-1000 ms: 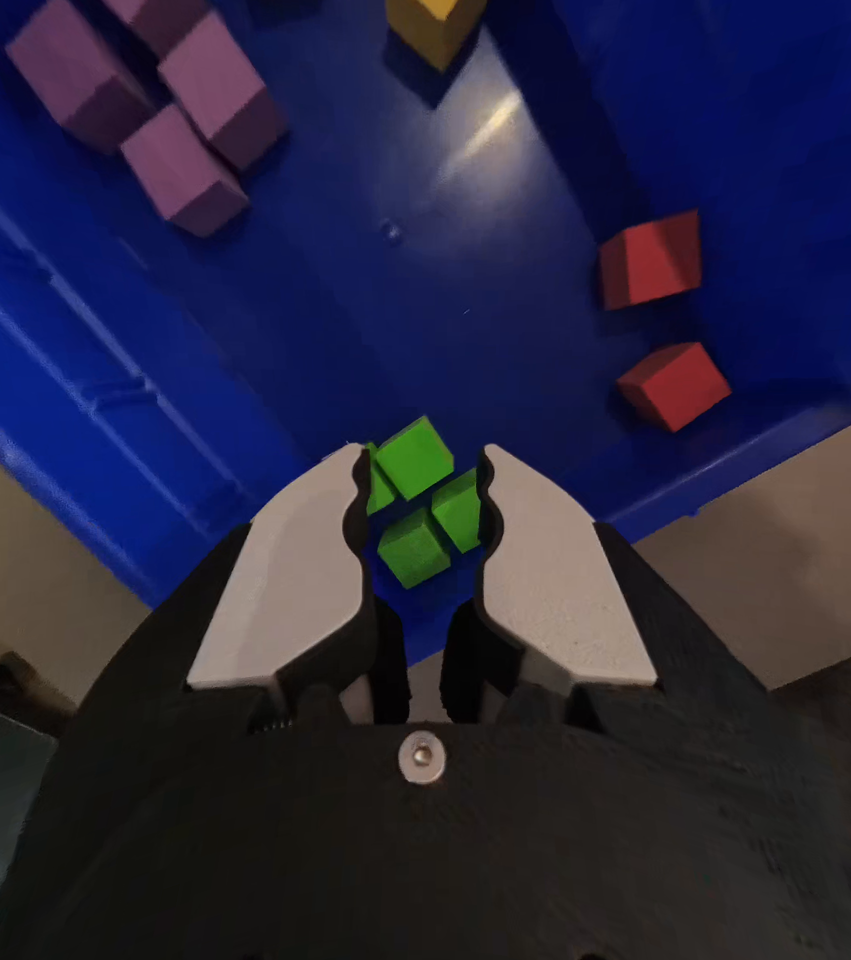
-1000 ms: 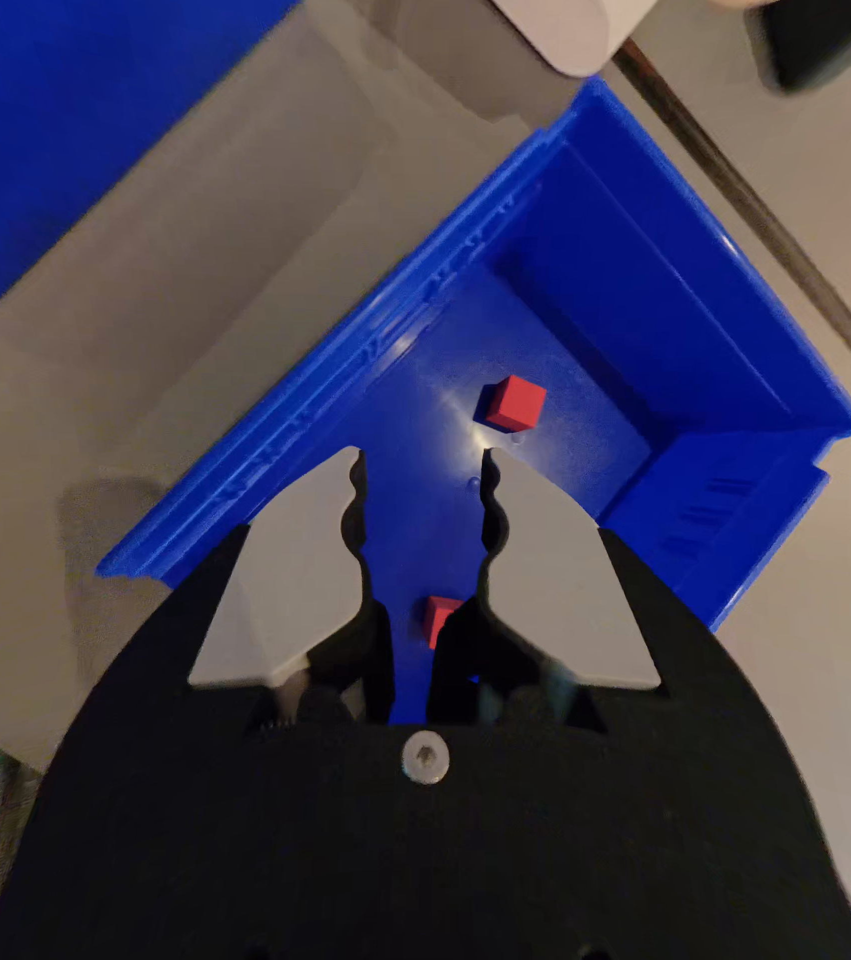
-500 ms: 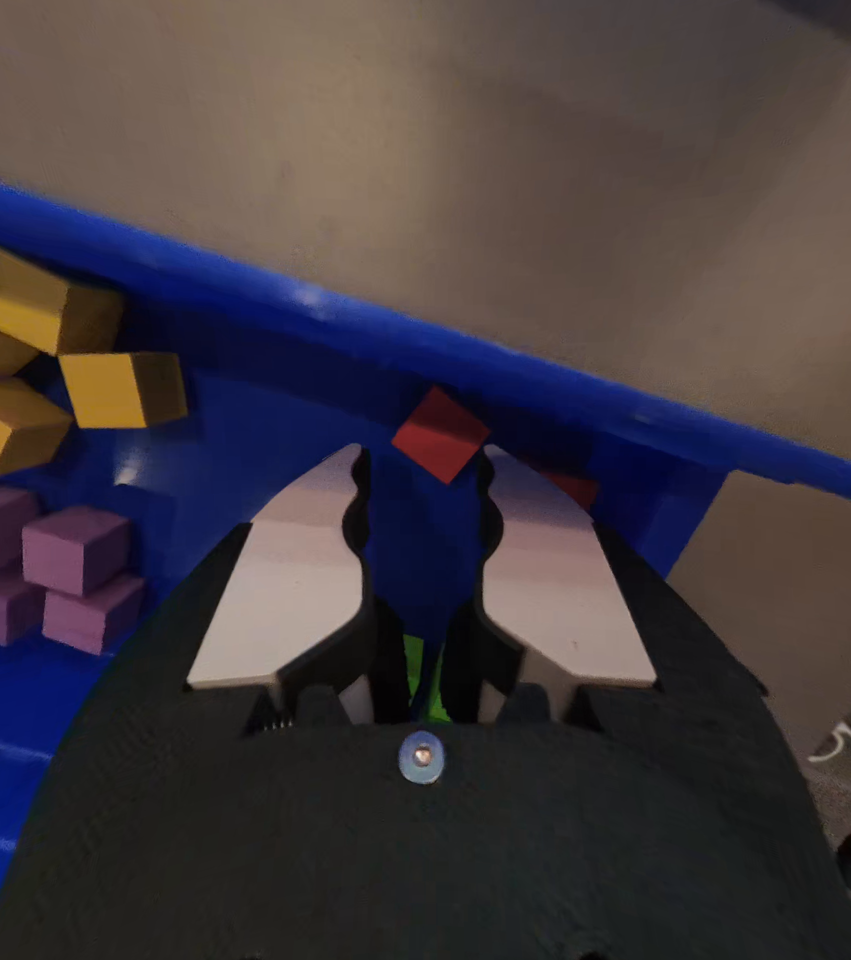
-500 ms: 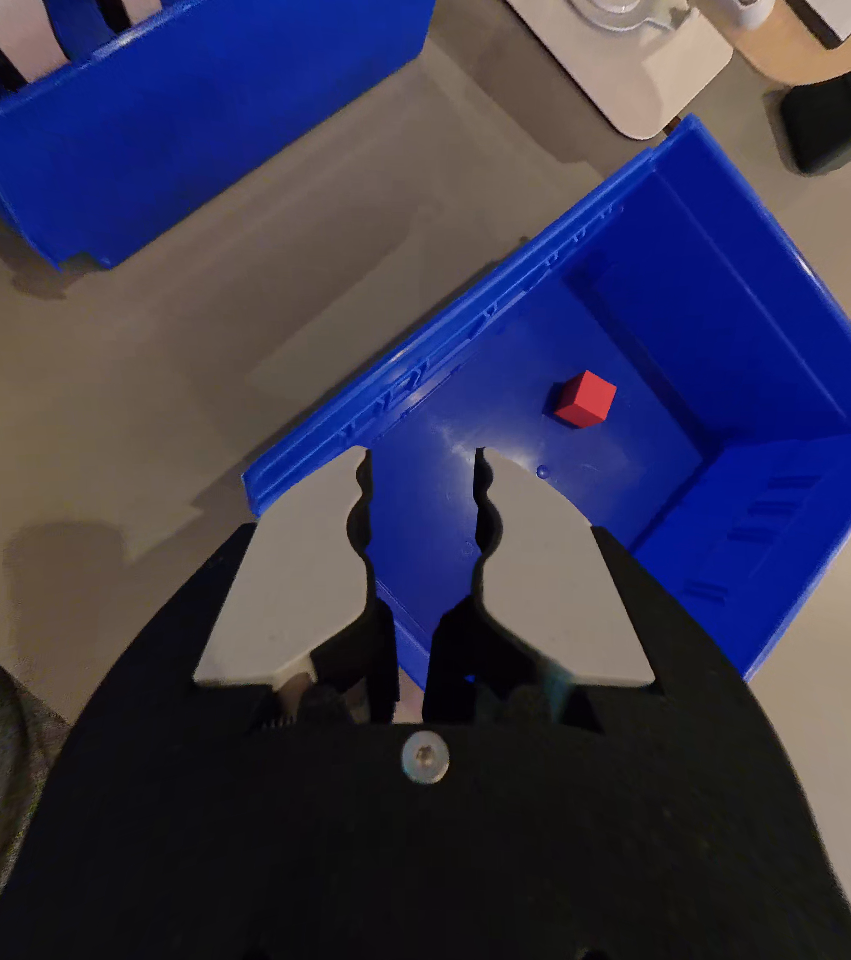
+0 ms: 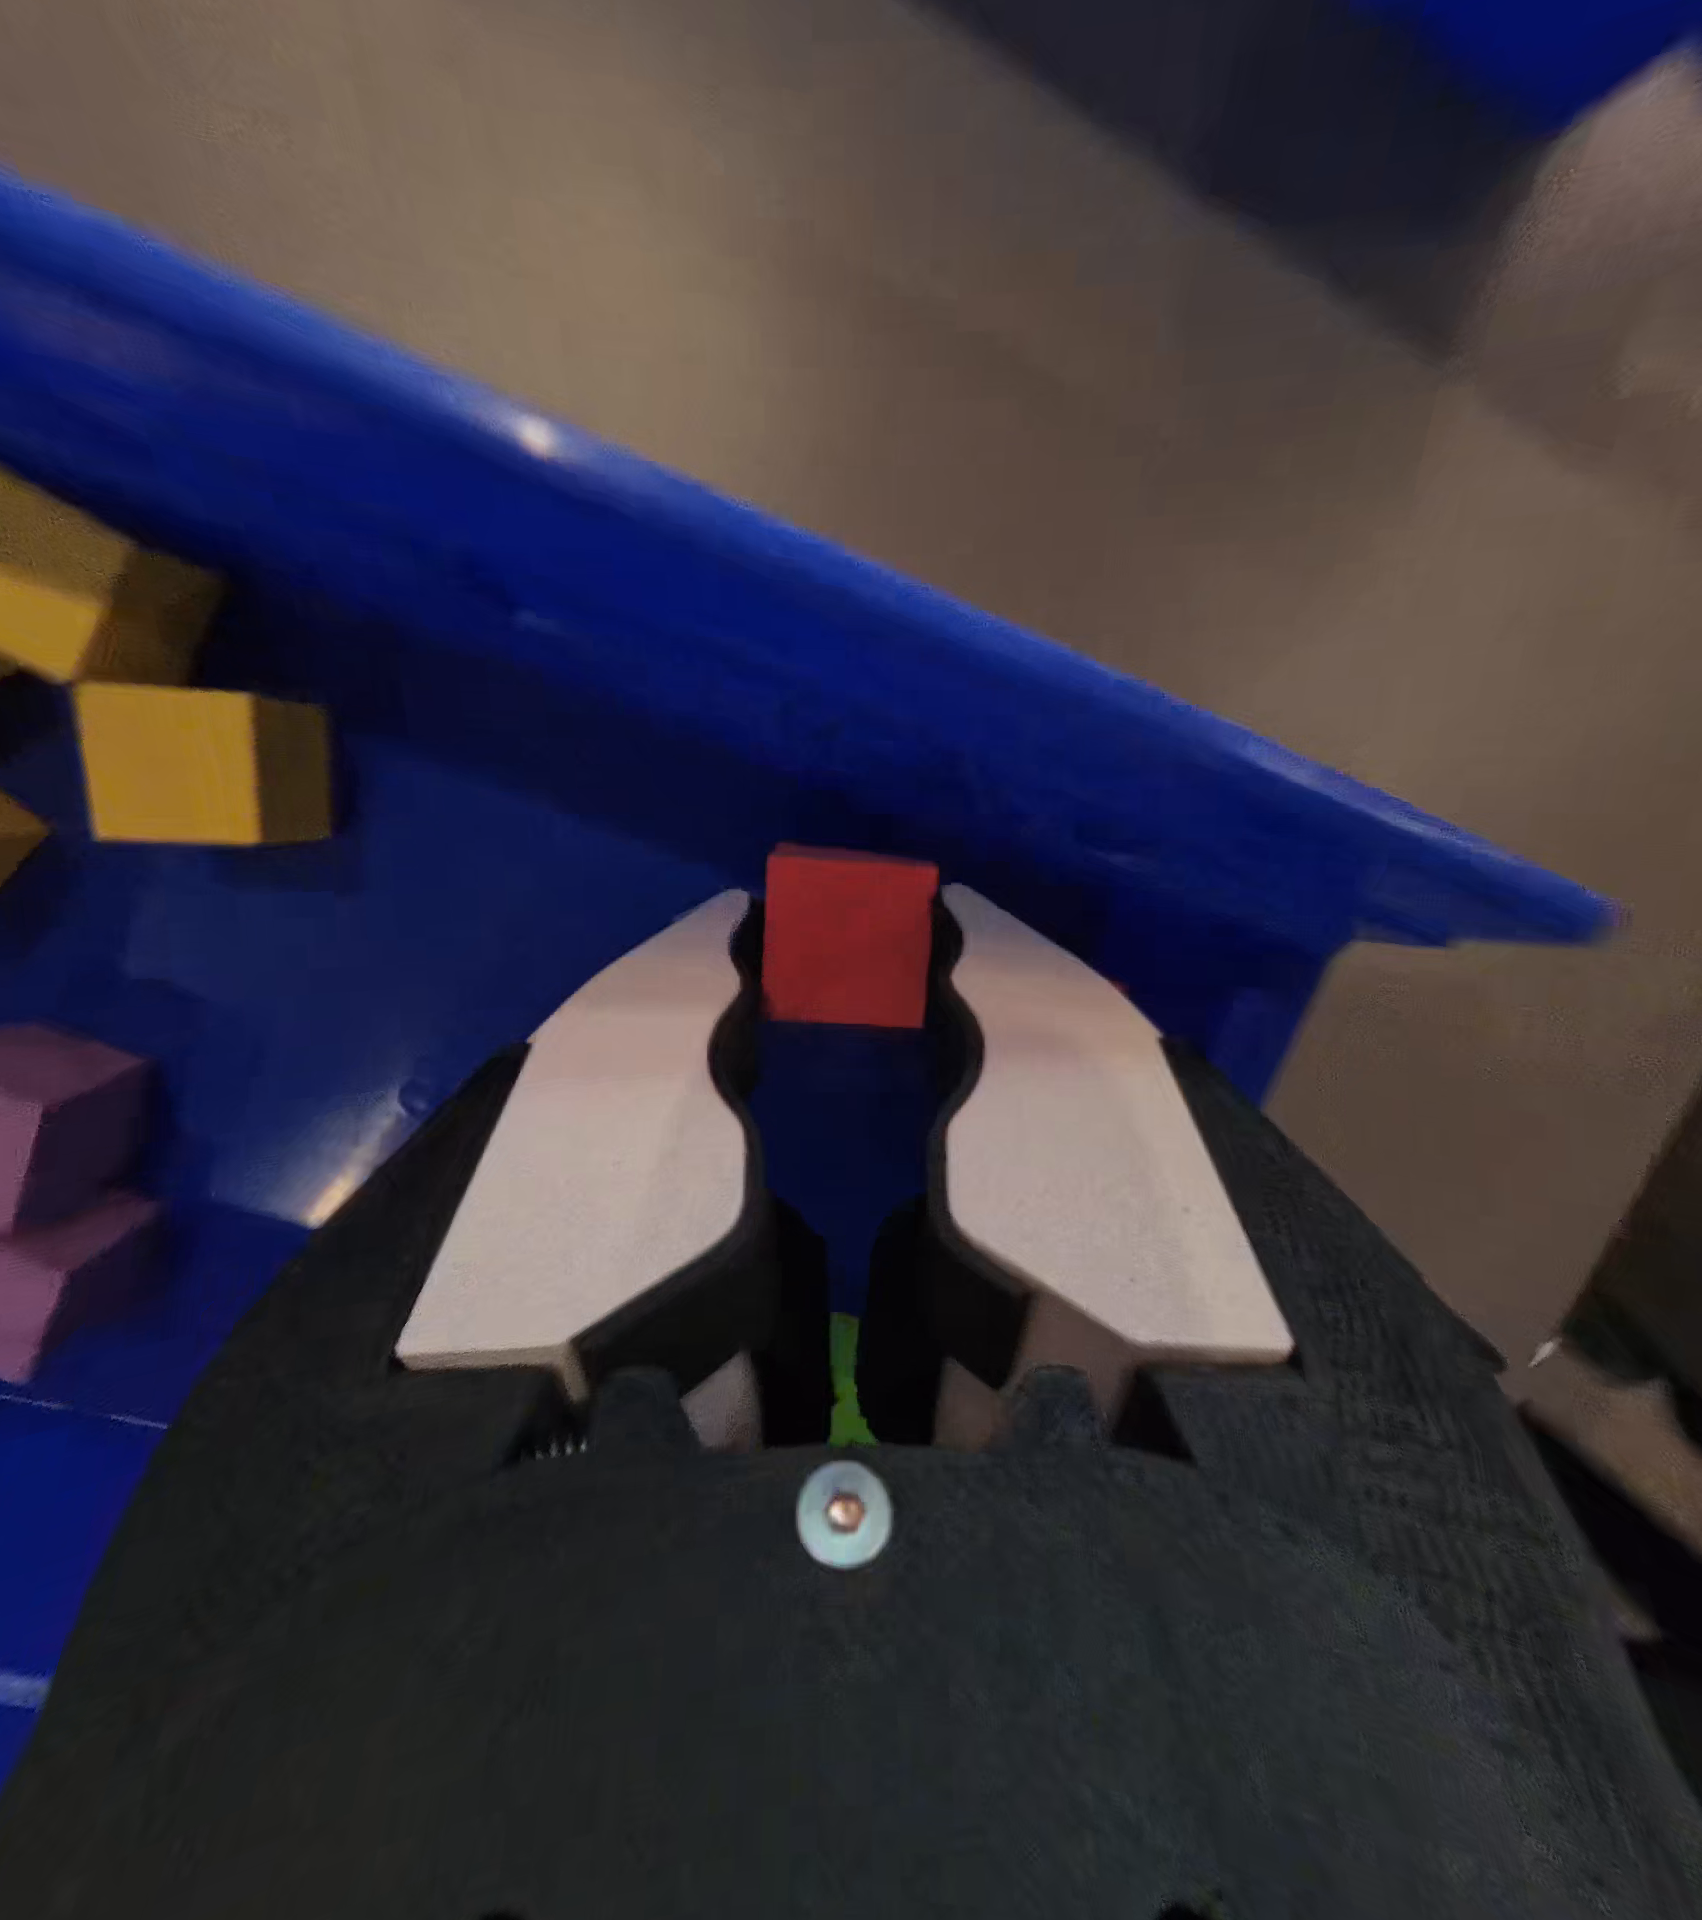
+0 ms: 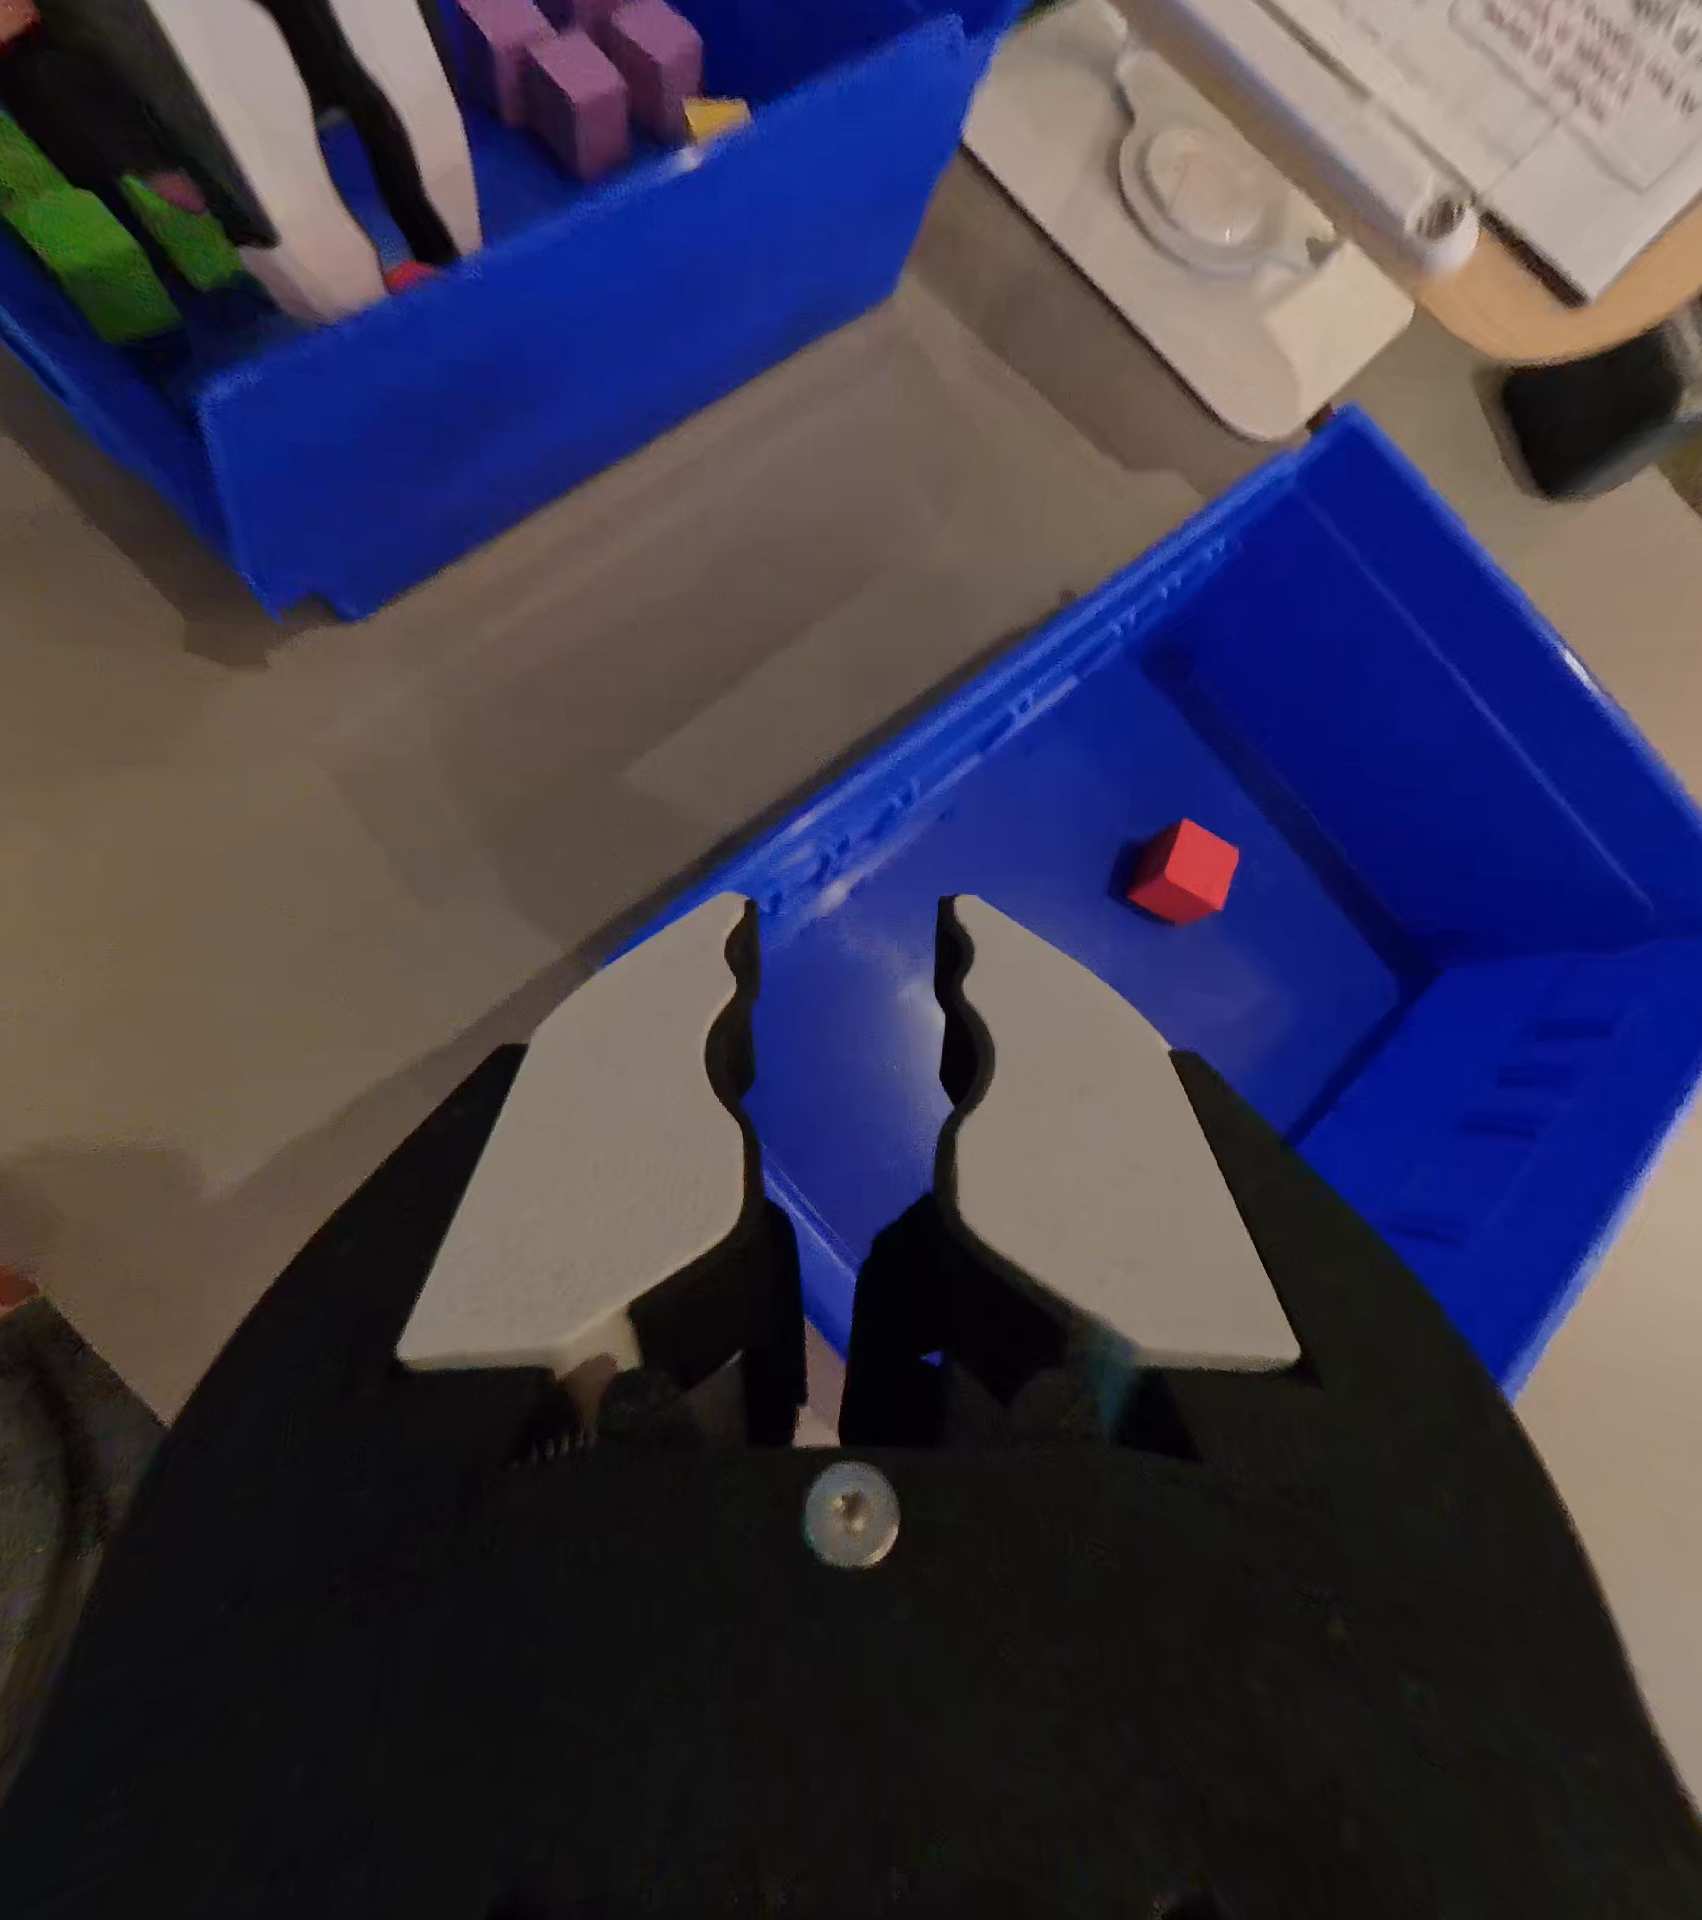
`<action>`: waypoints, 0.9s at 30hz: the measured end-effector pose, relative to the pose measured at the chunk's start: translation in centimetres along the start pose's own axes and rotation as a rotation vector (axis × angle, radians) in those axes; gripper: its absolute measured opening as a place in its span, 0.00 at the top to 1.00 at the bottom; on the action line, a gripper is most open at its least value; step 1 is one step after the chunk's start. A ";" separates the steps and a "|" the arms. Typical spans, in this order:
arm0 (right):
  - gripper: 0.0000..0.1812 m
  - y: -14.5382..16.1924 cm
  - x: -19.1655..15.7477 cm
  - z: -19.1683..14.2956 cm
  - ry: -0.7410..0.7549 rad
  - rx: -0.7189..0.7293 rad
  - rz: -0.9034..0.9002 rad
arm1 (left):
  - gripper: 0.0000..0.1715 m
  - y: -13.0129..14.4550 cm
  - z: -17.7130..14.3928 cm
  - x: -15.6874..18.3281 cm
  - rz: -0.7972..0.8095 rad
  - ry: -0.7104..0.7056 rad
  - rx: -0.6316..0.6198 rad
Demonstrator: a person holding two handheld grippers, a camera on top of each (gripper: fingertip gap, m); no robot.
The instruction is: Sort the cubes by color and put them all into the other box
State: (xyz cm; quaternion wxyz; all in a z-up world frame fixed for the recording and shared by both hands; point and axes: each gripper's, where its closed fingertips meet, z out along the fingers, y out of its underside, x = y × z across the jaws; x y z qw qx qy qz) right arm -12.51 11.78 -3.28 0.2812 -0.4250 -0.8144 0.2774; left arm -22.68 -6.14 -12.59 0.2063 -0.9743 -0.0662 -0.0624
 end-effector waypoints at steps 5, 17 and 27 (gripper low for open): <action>0.78 -4.6 -5.2 0.0 -0.133 0.355 -0.117 | 0.83 -4.3 -8.0 4.8 -0.268 0.403 0.572; 0.80 -11.4 -13.1 -0.6 0.050 0.705 -0.663 | 0.83 -6.3 -12.2 14.7 -0.421 1.006 0.763; 0.85 -11.7 -12.8 -1.2 0.032 0.717 -0.586 | 0.81 -6.9 -12.6 15.0 -0.444 1.101 0.873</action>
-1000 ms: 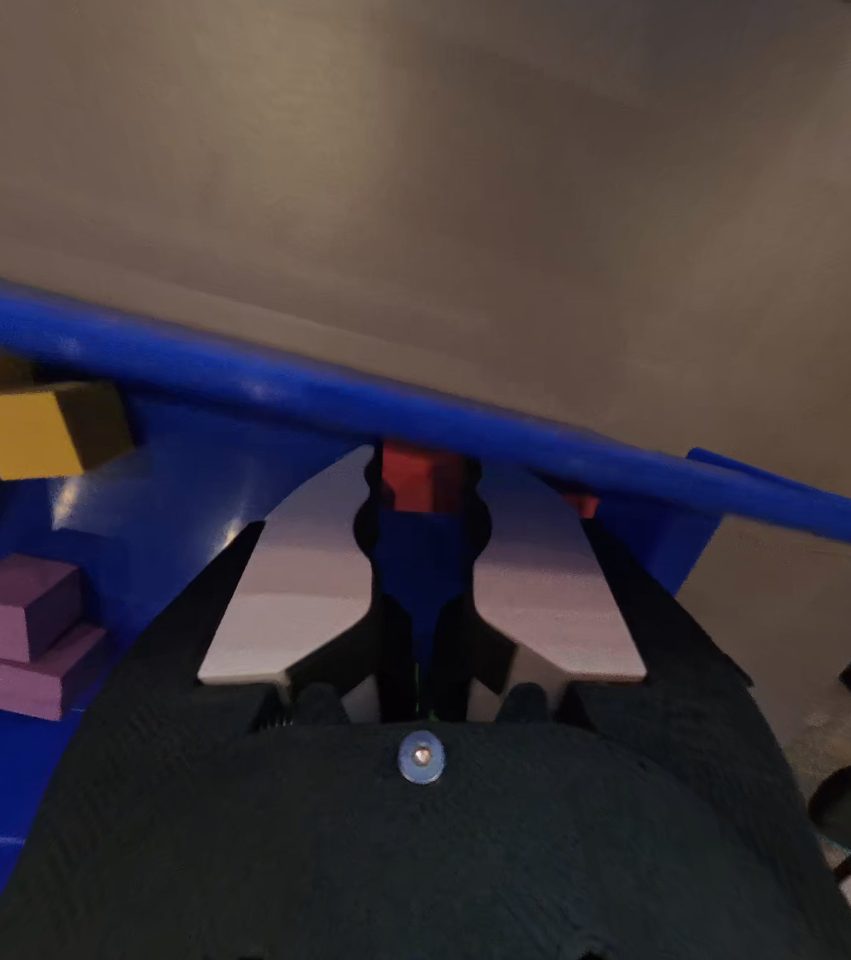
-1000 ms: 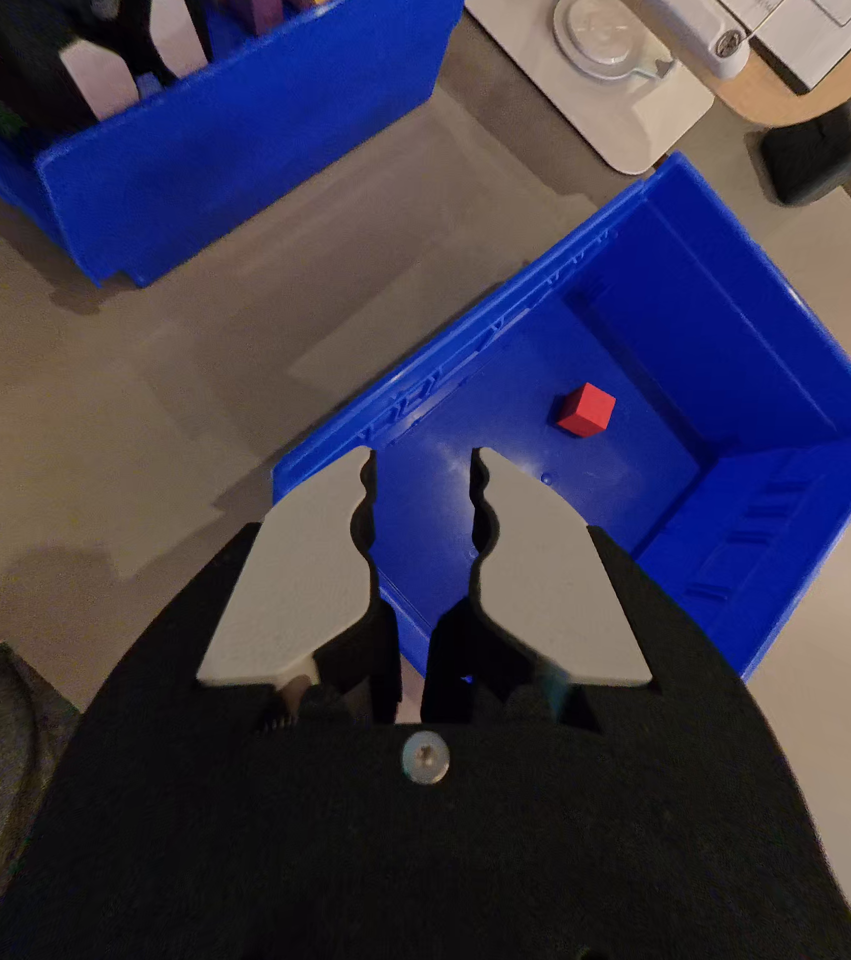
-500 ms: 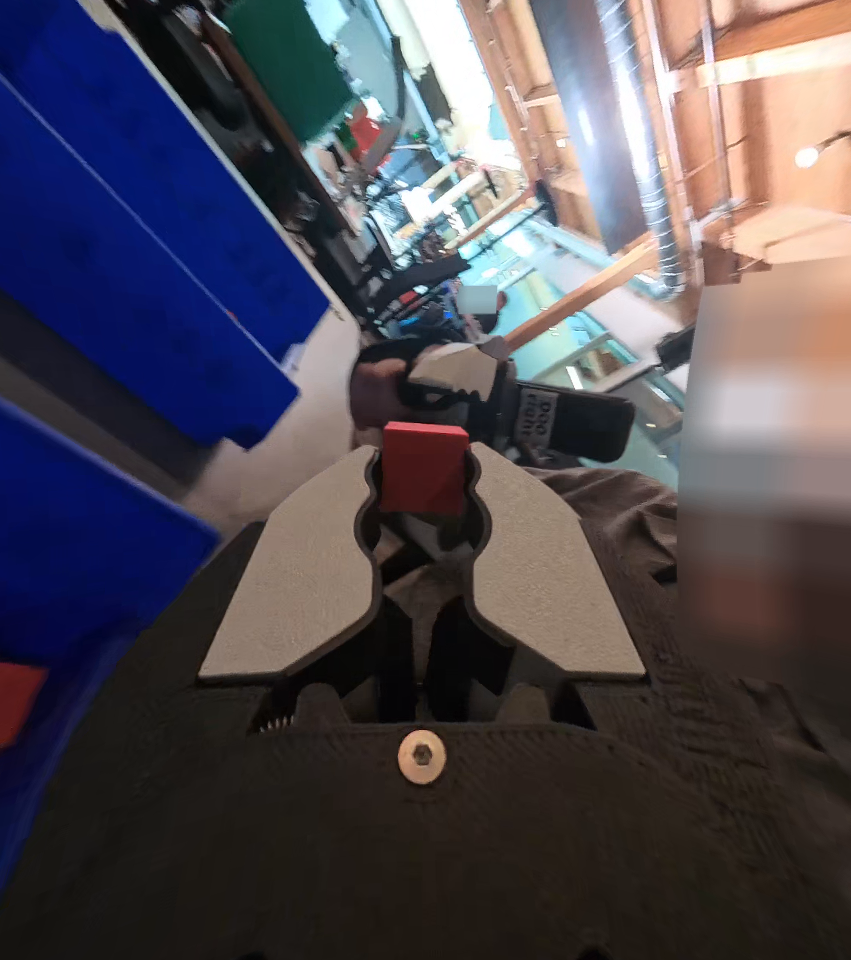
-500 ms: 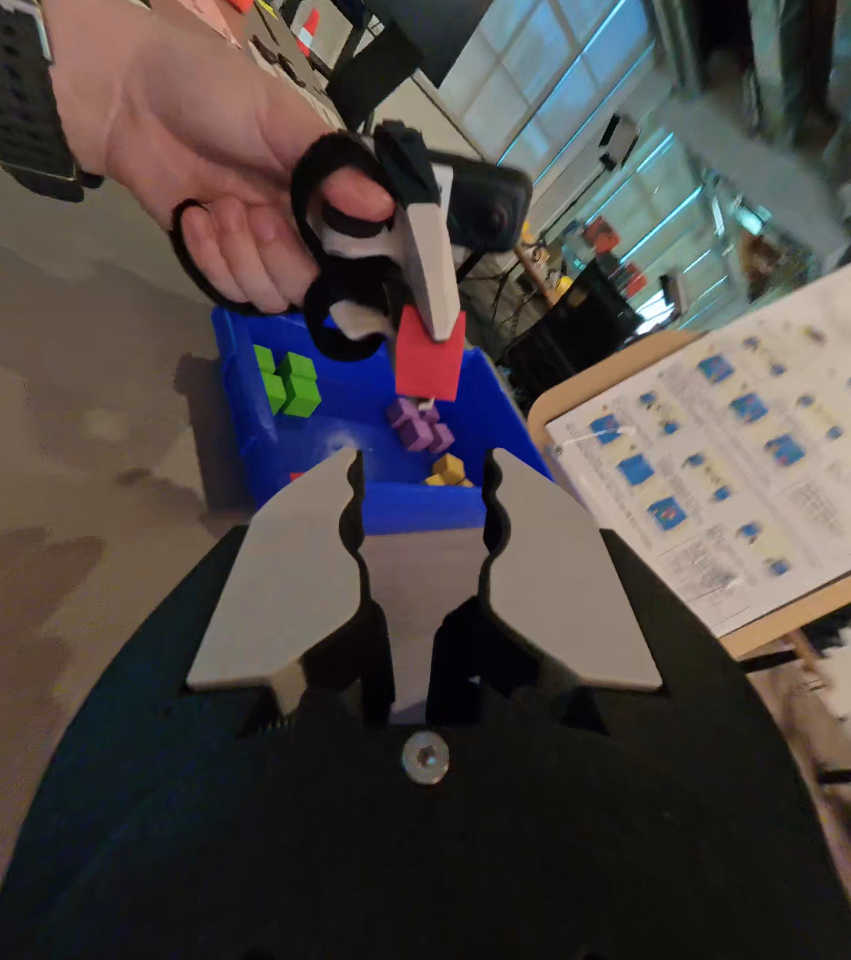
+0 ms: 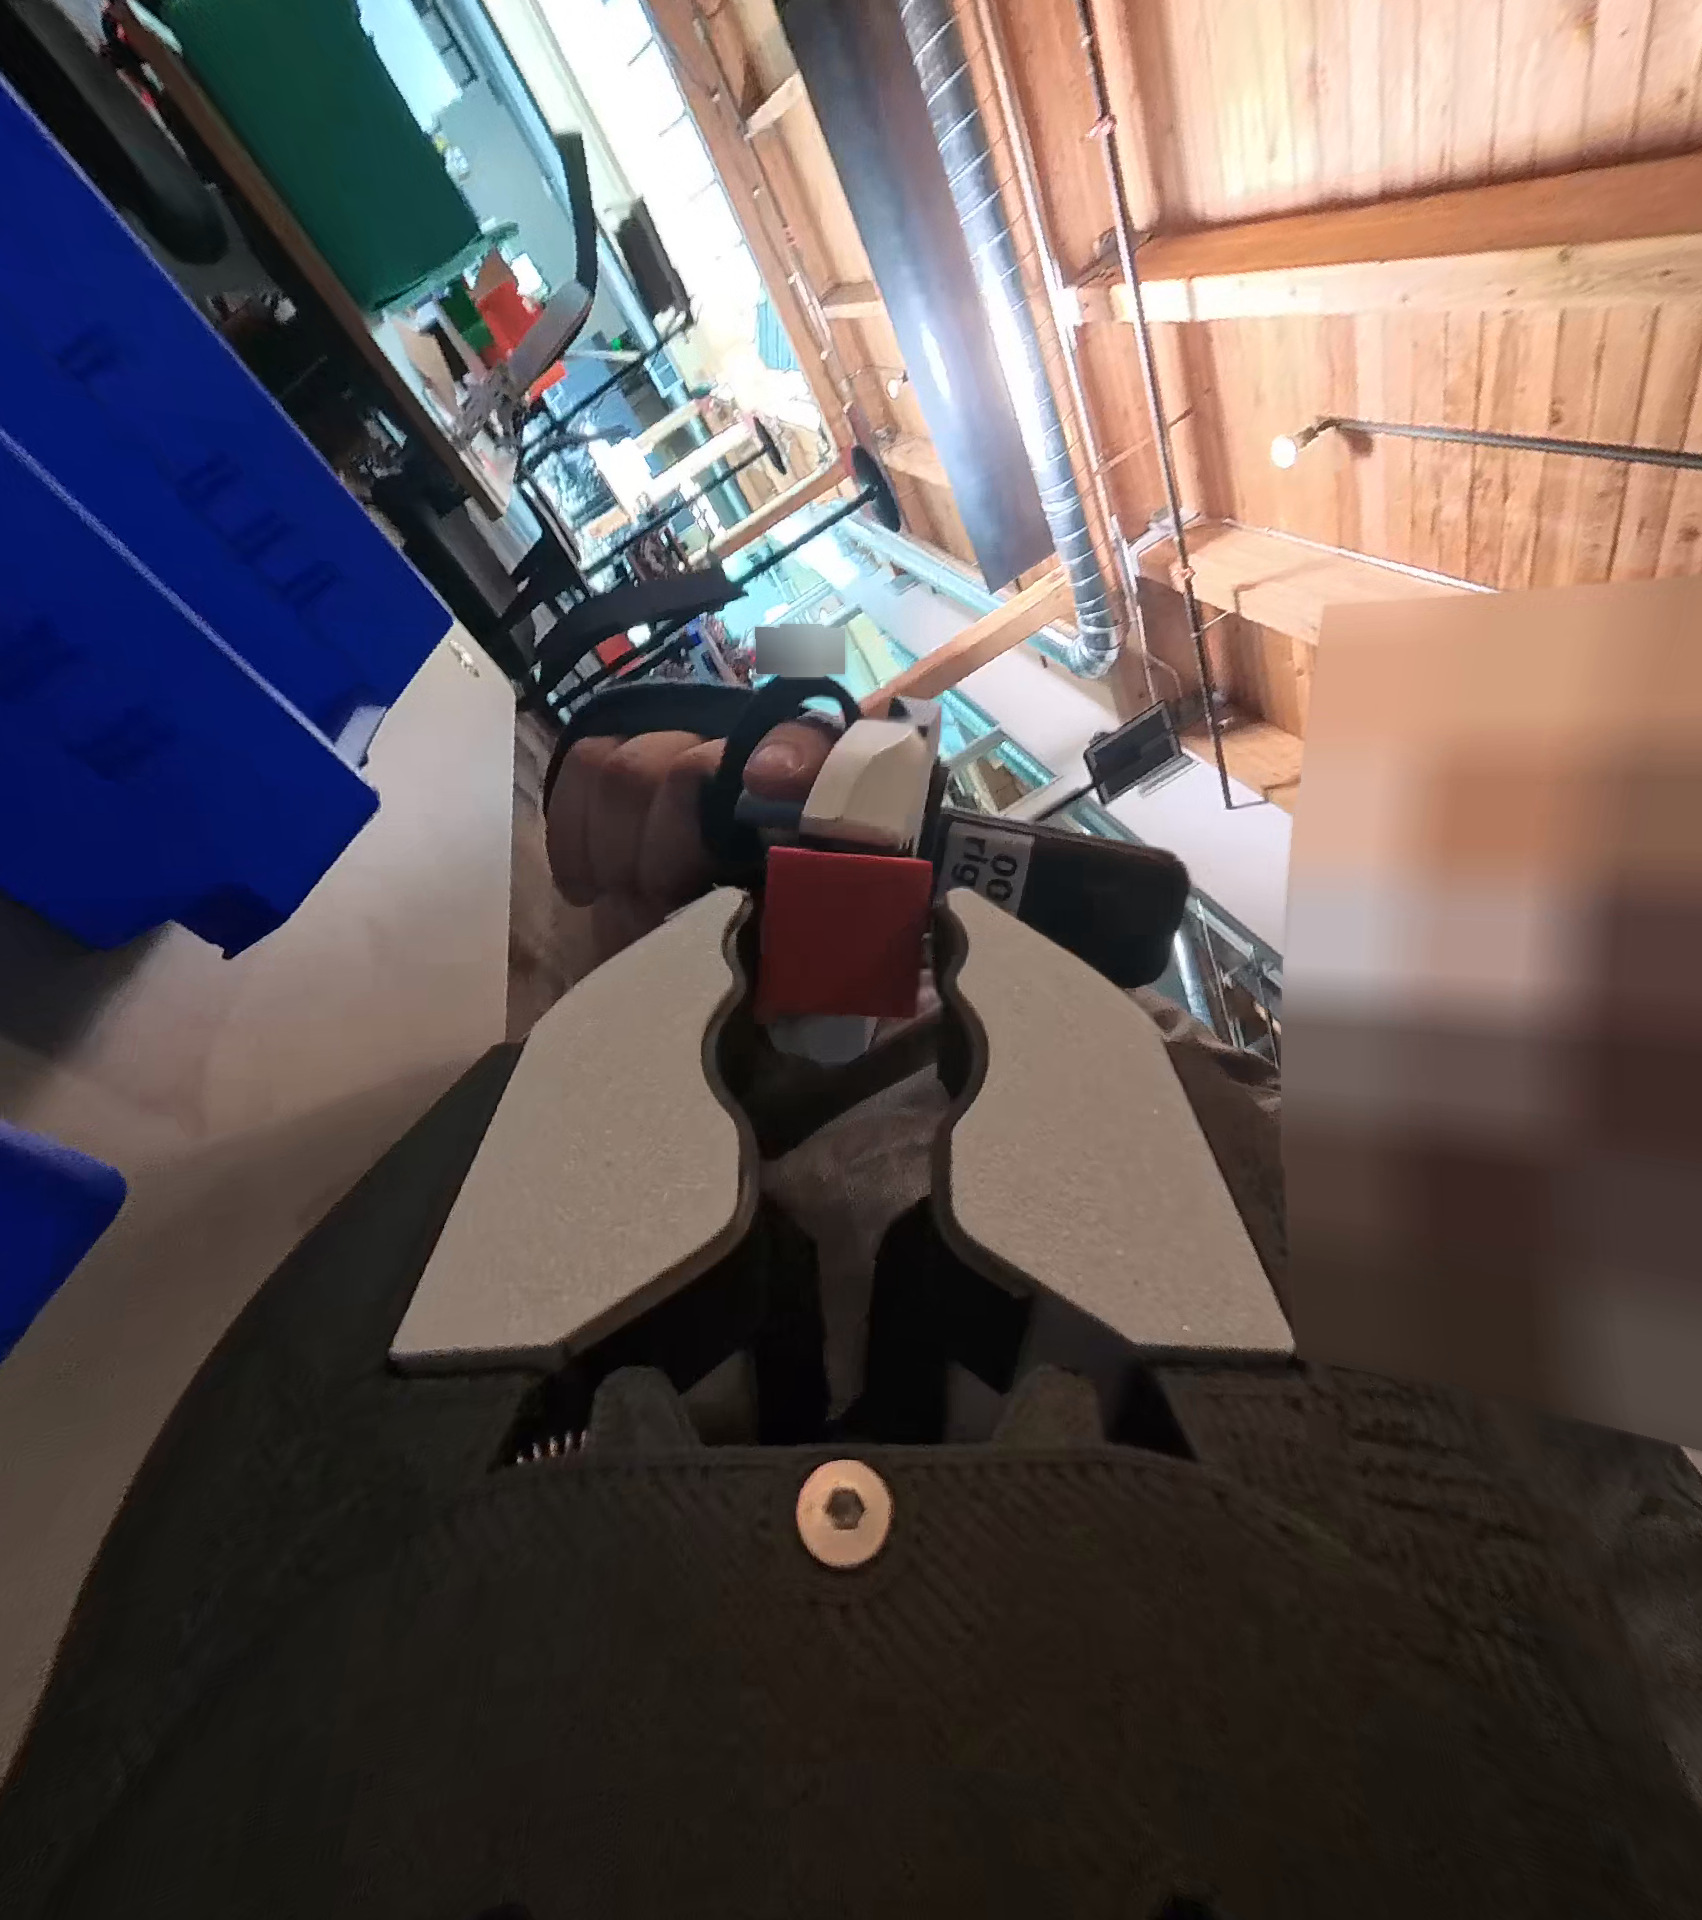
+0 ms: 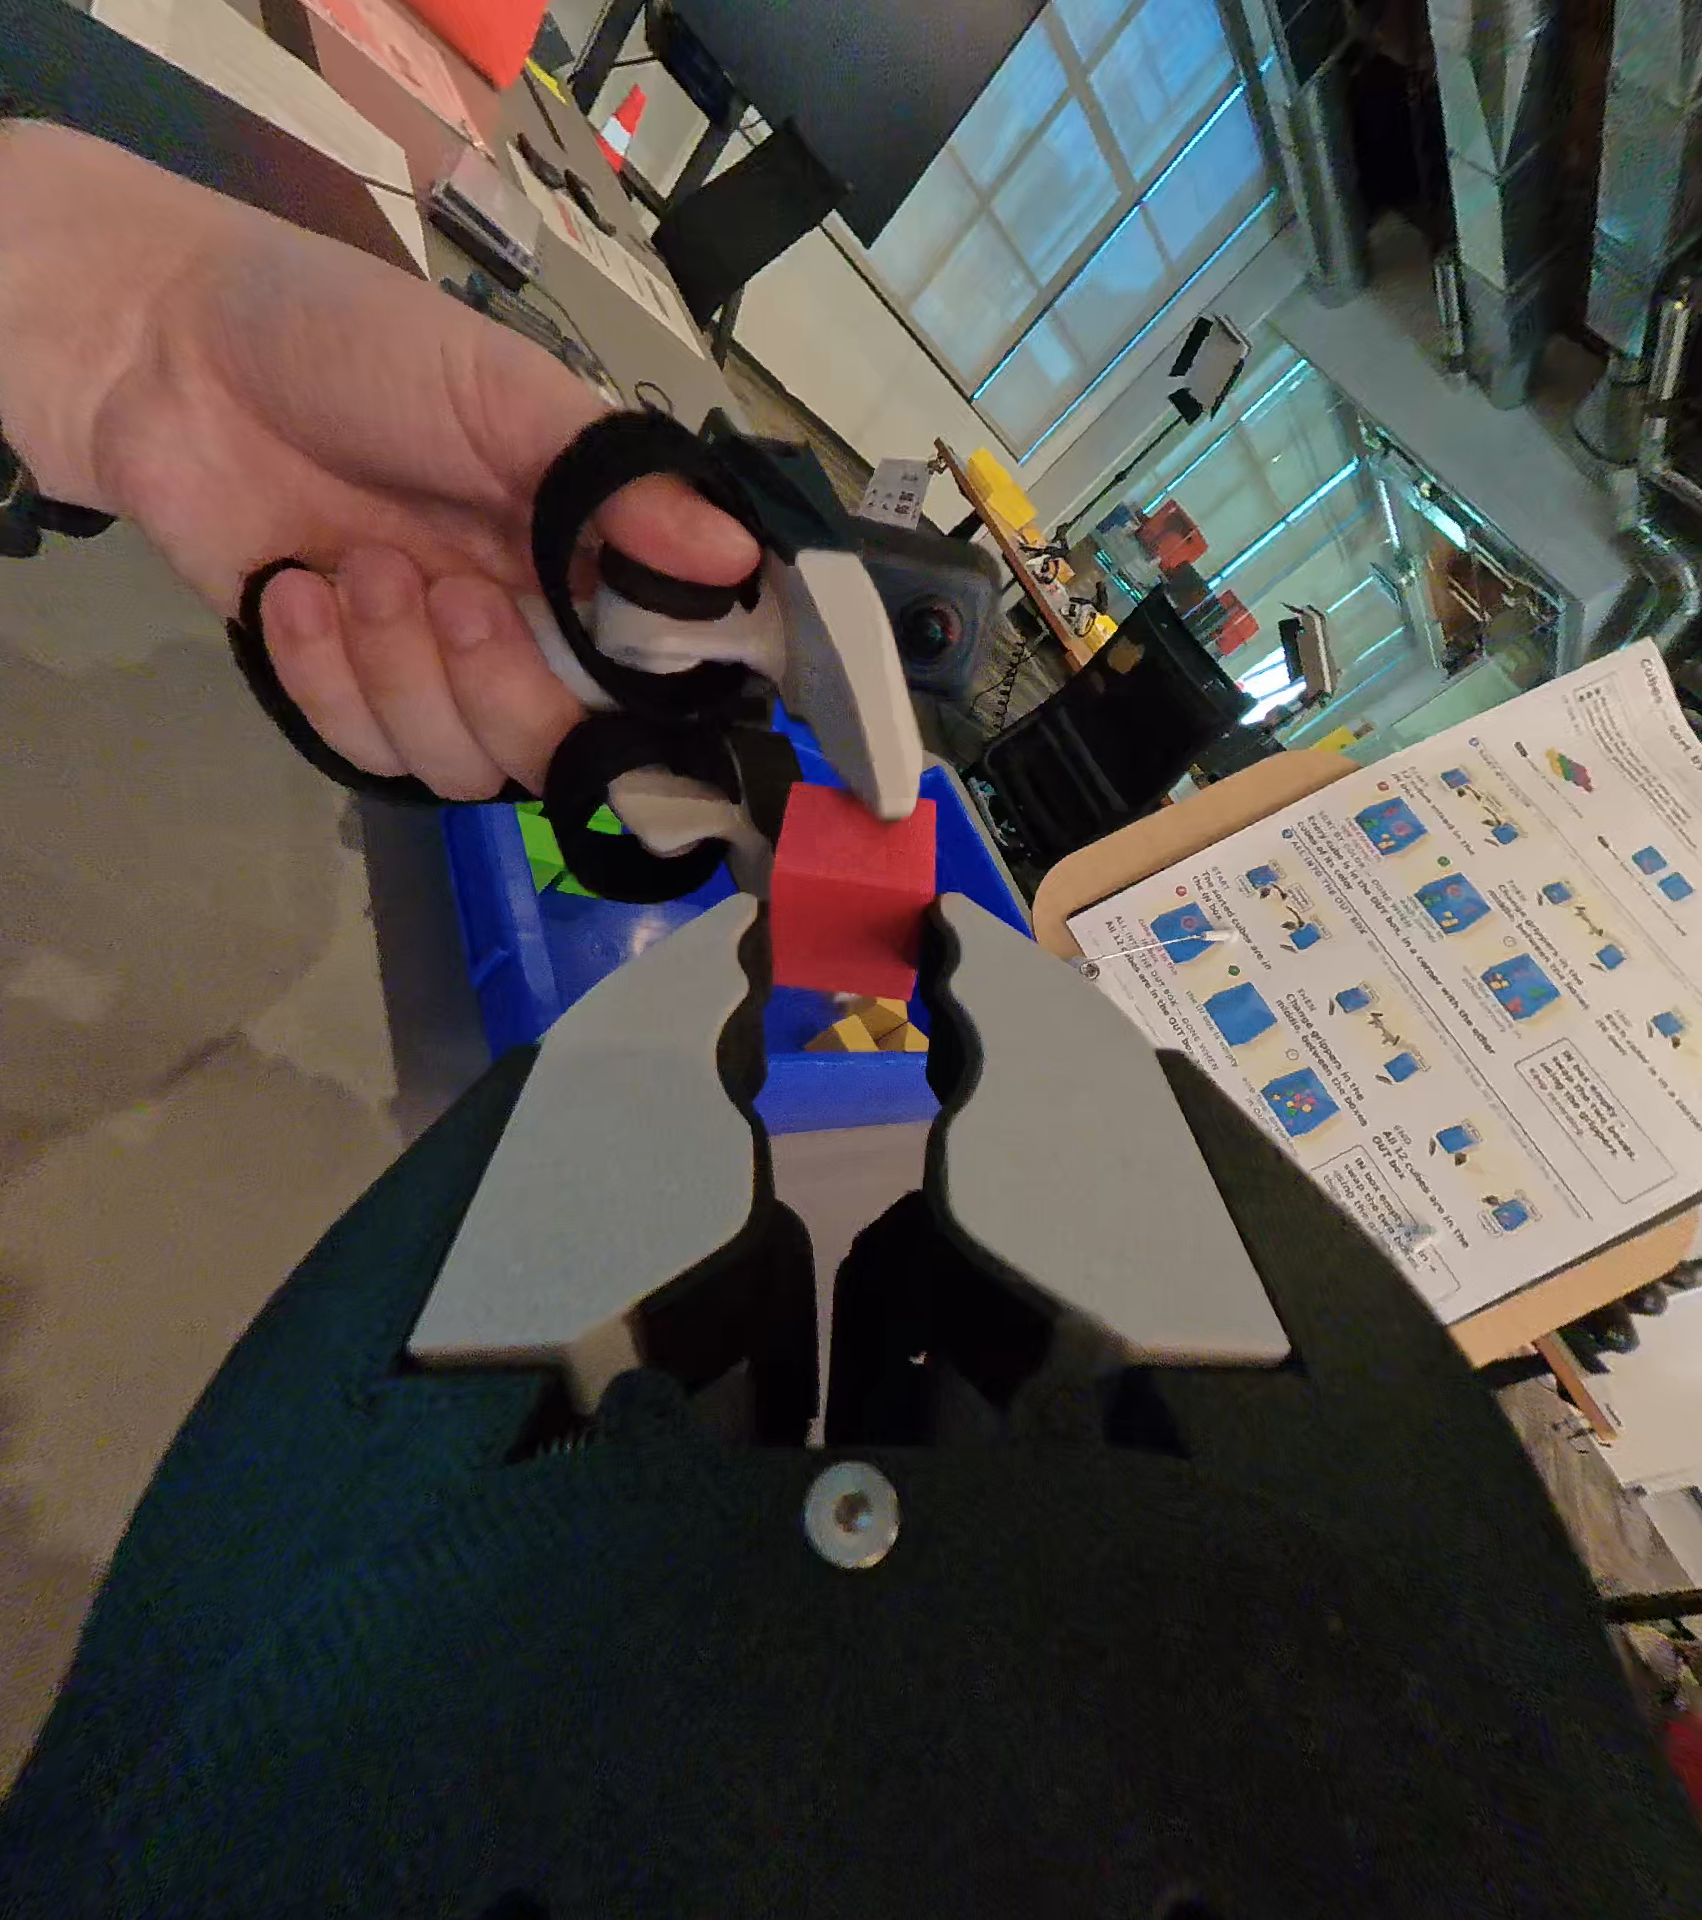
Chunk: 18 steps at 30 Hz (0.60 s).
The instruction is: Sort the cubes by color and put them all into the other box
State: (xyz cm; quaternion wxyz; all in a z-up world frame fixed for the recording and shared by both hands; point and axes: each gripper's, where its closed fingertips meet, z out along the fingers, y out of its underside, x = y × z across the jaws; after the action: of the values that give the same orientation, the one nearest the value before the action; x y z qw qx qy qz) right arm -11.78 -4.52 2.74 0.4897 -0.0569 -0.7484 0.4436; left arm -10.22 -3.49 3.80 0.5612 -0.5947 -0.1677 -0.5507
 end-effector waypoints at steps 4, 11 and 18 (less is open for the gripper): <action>0.85 1.1 1.9 -2.1 0.022 -0.045 0.031 | 0.78 -1.6 -1.4 0.8 0.104 -0.058 0.089; 0.85 14.3 8.1 -7.9 -0.241 -0.672 0.322 | 0.86 -3.2 -5.1 1.1 0.326 -0.405 0.128; 0.85 23.9 3.1 -9.5 -0.687 -1.072 0.341 | 0.87 -3.3 -10.0 -3.2 0.342 -0.846 0.060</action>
State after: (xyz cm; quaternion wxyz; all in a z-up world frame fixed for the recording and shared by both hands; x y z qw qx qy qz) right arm -14.27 17.20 -11.20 0.0496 -0.2660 -0.9599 0.0739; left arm -18.67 -9.67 0.30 0.5434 -0.7698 -0.2974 -0.1538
